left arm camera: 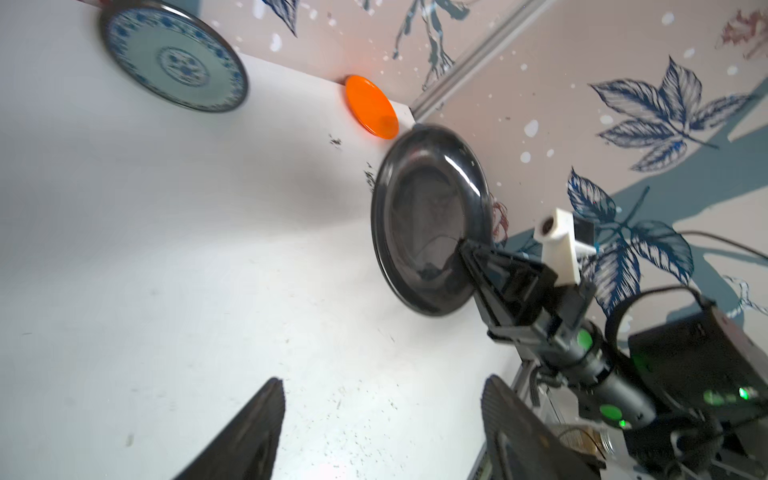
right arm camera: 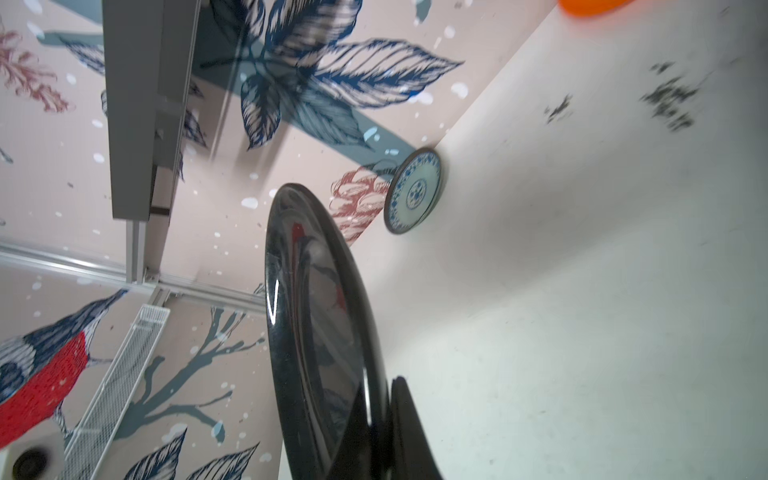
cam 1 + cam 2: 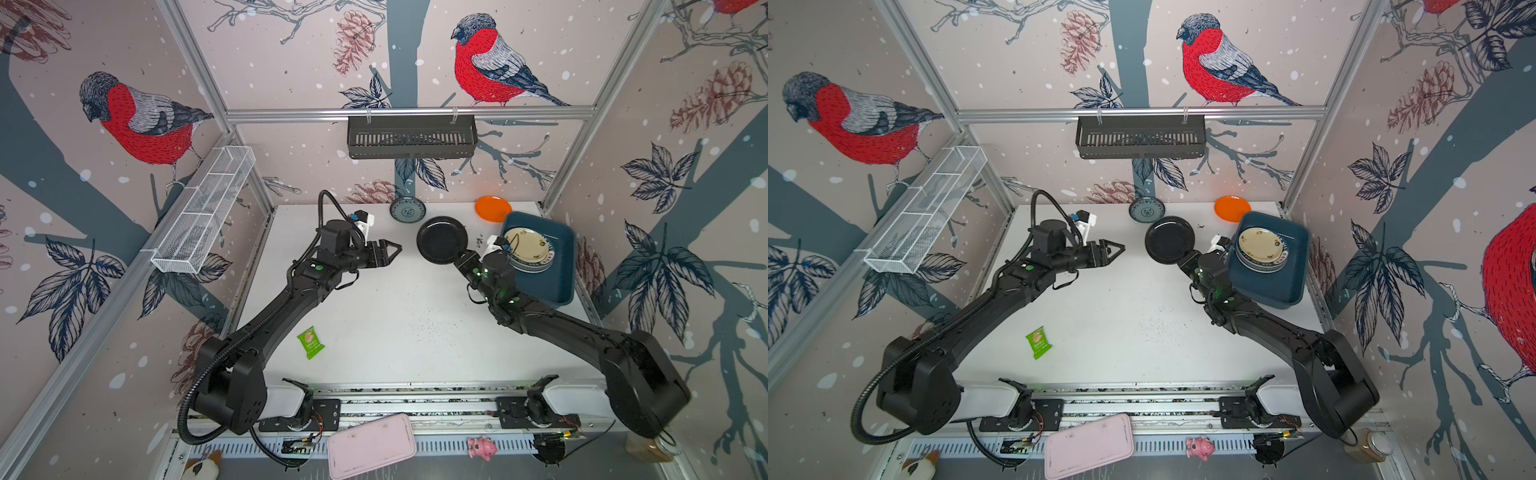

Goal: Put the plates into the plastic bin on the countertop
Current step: 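Carry the dark plate to the bin with the right gripper while the left draws back, then lower the dark plate onto the stack in the teal bin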

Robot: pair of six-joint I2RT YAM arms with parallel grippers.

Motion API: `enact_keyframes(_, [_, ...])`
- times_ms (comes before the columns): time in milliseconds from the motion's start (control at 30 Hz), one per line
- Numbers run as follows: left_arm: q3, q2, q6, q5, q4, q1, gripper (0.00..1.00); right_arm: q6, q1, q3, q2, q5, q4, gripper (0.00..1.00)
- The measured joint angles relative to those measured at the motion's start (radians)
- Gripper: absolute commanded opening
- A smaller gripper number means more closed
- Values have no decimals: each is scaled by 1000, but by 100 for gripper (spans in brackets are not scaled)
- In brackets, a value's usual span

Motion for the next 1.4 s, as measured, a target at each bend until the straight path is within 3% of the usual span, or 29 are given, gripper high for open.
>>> enact_keyframes(300, [11, 24, 71, 17, -6, -341, 77, -100, -355, -2, -175, -73, -235, 2])
enact_keyframes(533, [15, 21, 95, 24, -9, -386, 78, -175, -627, 37, -119, -223, -302, 2])
enact_keyframes(700, [15, 15, 103, 25, -3, -389, 78, -217, -766, 111, 42, -333, -303, 2])
enact_keyframes(967, [23, 27, 116, 5, -19, -389, 79, -266, -825, 264, 291, -481, -305, 2])
enact_keyframes(1133, [31, 44, 122, -10, -37, -389, 79, -308, -834, 376, 406, -494, -329, 2])
enact_keyframes(1400, [43, 60, 132, -60, -68, -389, 79, -315, -856, 401, 503, -499, -333, 2])
